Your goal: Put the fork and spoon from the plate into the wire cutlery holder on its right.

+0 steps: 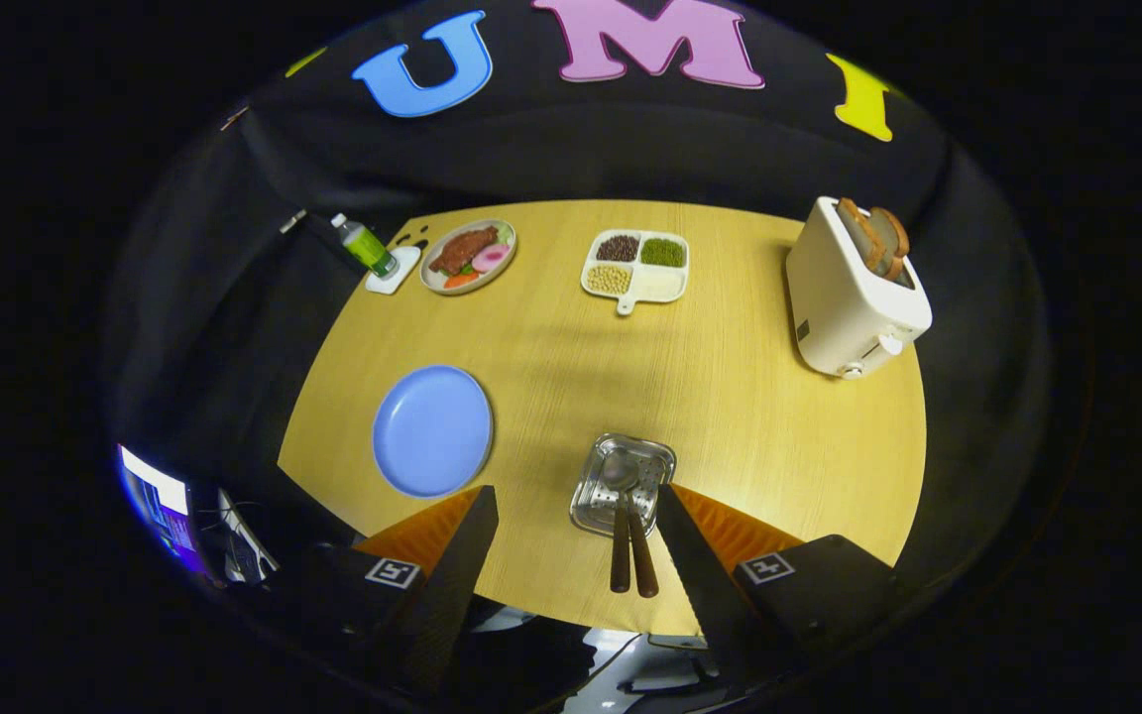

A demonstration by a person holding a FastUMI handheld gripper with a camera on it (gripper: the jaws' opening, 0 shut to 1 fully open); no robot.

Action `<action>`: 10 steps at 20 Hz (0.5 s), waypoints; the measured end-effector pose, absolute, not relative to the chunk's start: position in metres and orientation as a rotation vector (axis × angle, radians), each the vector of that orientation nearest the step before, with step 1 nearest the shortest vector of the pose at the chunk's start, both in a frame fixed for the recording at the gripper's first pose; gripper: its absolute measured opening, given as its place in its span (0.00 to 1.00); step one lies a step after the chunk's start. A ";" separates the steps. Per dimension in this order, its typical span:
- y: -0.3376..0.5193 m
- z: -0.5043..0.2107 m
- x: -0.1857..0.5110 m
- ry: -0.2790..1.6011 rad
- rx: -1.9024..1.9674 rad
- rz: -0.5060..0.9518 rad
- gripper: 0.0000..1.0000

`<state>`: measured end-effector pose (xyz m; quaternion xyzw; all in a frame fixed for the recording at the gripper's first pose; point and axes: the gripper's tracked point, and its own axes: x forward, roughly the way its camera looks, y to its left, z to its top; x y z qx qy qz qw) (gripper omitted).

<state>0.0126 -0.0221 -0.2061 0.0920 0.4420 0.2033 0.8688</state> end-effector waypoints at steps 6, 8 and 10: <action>-0.032 -0.159 0.008 0.642 0.123 0.388 1.00; -0.036 -0.142 0.006 0.557 0.126 0.379 1.00; -0.038 -0.136 0.002 0.505 0.131 0.380 1.00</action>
